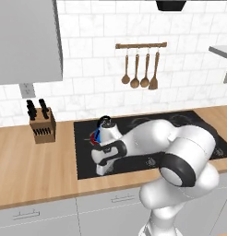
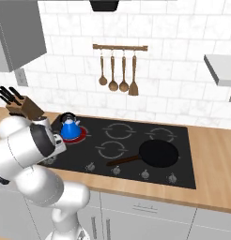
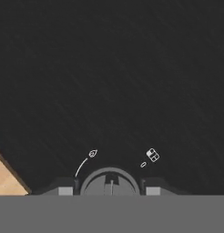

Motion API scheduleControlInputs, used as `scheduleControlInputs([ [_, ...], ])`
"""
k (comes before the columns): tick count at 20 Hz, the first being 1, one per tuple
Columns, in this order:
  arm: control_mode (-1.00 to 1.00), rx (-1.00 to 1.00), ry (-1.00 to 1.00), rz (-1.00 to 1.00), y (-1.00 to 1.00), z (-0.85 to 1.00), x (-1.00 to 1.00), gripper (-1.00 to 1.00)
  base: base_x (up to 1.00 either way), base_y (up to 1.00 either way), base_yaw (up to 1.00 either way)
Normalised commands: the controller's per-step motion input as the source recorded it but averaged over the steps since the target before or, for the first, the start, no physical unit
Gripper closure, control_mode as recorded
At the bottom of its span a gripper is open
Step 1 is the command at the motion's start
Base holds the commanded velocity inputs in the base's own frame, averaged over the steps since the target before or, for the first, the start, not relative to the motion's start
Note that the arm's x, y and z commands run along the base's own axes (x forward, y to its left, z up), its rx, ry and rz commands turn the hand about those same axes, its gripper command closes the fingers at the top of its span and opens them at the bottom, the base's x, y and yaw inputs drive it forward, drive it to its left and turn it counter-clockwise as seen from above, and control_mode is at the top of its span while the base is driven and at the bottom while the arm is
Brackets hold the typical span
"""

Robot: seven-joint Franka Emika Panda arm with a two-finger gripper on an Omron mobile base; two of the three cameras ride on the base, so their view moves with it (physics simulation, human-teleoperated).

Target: Pick the kettle from the counter and place it on a stove burner. Then turn the burner on.

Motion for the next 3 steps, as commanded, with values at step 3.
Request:
scheduleControlInputs([
  [3, -1.0, 0.0, 0.0, 0.28, 0.0, -0.13, 0.0, 1.0, 0.0, 0.0, 0.0],
])
